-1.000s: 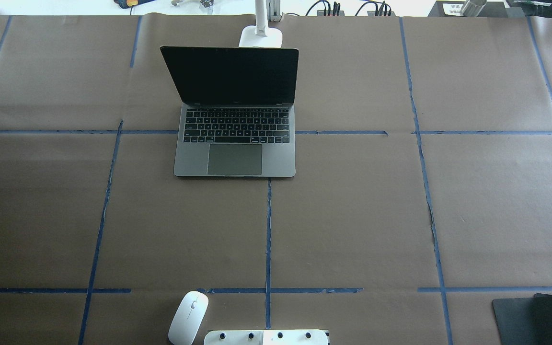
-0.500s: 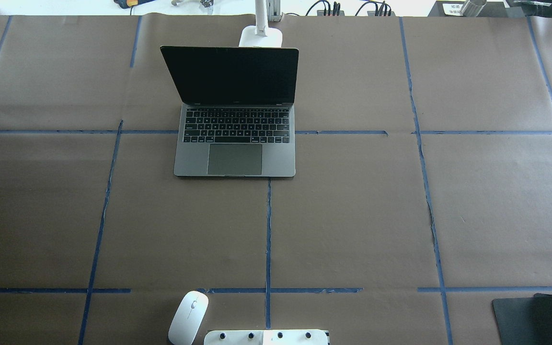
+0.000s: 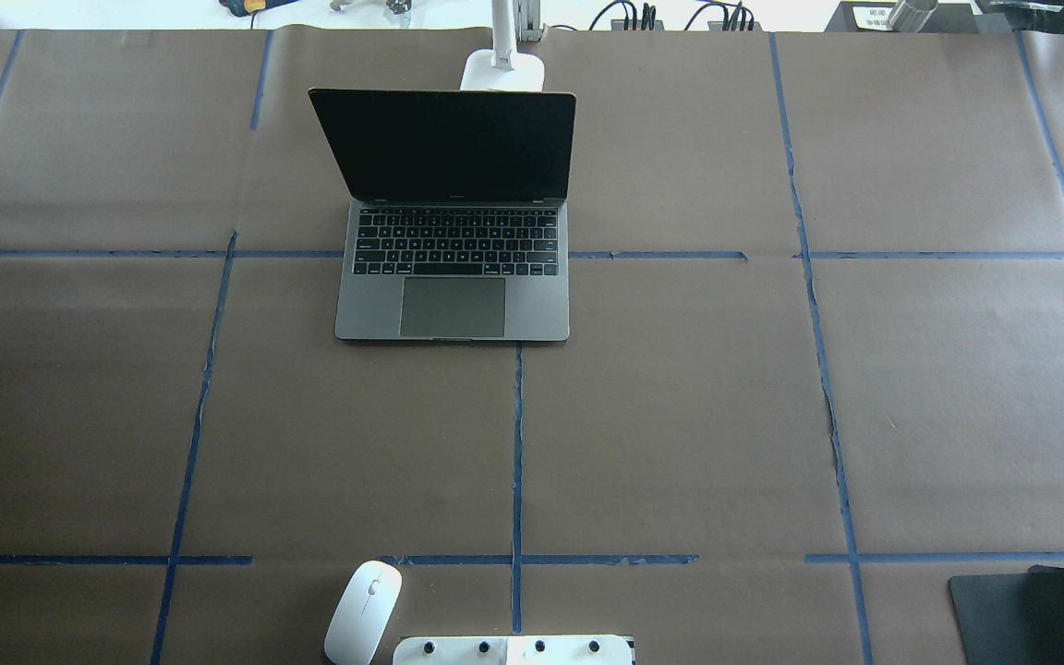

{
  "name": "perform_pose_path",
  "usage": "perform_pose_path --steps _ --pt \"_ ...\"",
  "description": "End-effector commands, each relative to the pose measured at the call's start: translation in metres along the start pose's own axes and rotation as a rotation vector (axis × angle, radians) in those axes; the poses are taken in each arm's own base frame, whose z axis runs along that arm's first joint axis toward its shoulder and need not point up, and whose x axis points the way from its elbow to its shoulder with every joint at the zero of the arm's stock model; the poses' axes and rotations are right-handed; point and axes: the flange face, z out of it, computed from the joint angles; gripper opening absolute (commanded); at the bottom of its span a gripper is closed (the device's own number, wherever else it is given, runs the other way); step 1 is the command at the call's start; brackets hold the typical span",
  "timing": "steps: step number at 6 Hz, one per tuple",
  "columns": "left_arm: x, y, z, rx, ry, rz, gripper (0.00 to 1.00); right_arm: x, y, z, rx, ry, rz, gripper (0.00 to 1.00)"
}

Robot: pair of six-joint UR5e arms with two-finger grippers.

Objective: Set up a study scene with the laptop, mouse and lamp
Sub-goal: 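Grasp the black mouse pad edge with the right gripper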

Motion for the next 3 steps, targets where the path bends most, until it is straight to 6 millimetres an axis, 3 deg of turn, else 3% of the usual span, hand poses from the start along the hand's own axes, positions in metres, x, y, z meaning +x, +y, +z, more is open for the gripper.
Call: perform_pose_path --steps 1,3 --pt "0.012 0.009 -0.01 0.018 -0.003 -0.014 1.0 -0.005 0.032 0.019 -0.024 -0.005 0.02 1.0" --pt "0.012 0.009 -0.009 0.016 -0.002 -0.014 1.0 0.0 0.044 0.048 -0.043 0.068 0.025 0.99"
